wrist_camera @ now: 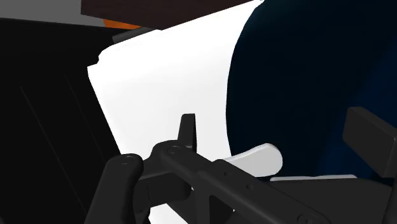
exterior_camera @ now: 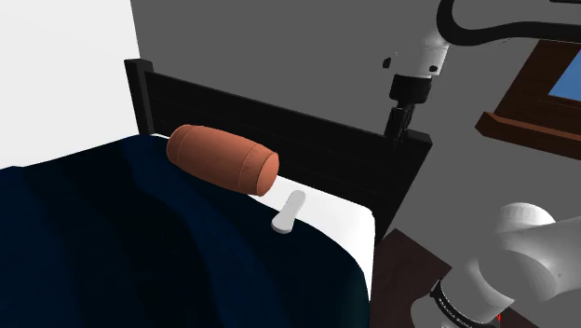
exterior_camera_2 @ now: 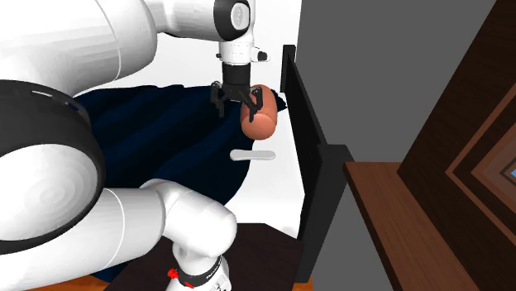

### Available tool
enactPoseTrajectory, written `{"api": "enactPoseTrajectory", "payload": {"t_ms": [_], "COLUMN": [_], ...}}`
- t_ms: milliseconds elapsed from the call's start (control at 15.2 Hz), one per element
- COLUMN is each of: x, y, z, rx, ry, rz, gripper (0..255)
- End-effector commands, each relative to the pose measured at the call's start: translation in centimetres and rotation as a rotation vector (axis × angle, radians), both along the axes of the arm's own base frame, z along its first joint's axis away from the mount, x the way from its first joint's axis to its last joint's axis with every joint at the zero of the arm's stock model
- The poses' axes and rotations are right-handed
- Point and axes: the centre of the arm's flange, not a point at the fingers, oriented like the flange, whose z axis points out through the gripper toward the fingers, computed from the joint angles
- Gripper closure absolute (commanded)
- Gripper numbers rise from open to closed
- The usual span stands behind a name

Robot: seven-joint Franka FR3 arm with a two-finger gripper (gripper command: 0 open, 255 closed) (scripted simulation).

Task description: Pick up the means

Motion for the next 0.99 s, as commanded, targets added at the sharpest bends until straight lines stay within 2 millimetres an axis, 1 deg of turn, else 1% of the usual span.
{"api": "enactPoseTrajectory", "payload": {"t_ms": [0, 462, 924], "x": [0.0, 3.4, 8.0], "y": [0.0, 4.0, 6.7], "z": [0.0, -7.2, -14.3], "rx": [0.000, -0.013, -0.026], "ry": [0.000, -0.023, -0.045], "rz": [0.000, -0.305, -0.611], "gripper": [0, 0, 0]}}
